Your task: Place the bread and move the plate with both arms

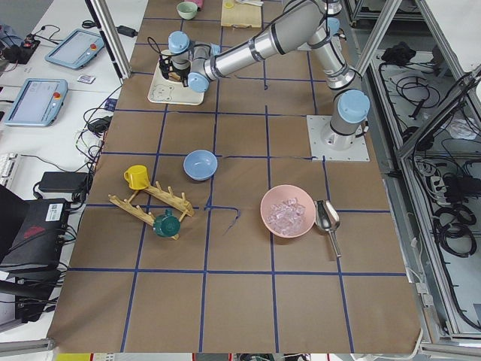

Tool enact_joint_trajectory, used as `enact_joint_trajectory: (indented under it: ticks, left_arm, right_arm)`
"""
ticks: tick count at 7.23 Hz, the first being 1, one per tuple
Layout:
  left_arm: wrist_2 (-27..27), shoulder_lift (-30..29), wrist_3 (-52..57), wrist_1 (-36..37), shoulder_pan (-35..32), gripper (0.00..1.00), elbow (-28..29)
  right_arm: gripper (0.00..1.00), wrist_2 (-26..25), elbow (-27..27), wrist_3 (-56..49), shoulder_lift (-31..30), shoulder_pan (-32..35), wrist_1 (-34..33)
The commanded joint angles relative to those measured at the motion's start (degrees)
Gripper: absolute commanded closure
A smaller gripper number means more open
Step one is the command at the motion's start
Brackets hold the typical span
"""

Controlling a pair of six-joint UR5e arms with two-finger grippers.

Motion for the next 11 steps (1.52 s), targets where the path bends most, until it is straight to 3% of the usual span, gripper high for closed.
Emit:
enact_joint_trajectory:
  ticks: [1, 4, 7, 8, 9, 11]
  left_arm:
    - [0.7, 1.2, -0.2, -1.0, 0.0, 0.00, -0.8]
    - [2.6, 13.1, 0.8, -17.5, -0.2, 0.00, -1.0]
    - [8.7, 26.6, 6.5, -36.7, -1.0, 0.00, -1.3]
    - [13.3, 31.9, 8.5, -40.2, -1.3, 0.00, -3.3]
    - [13.9, 37.0, 13.9, -40.4, -1.3, 0.00, -6.6]
    - [18.5, 41.4, 17.7, -38.2, -1.1, 0.00, -11.2]
  right_arm:
    - [0.00, 0.1, -0.3, 0.3, -1.4, 0.3, 0.2]
    - [0.03, 0.3, -0.6, 0.9, -4.0, 2.1, -0.3]
    - [0.00, 0.4, -0.2, 0.8, -4.8, 2.8, -0.8]
    - [0.00, 0.3, -0.2, 0.8, -4.8, 2.8, -0.8]
    - [0.00, 0.5, -0.2, 0.8, -4.8, 2.8, -0.8]
    - [0.00, 0.3, -0.1, 0.8, -5.2, 2.9, -0.8]
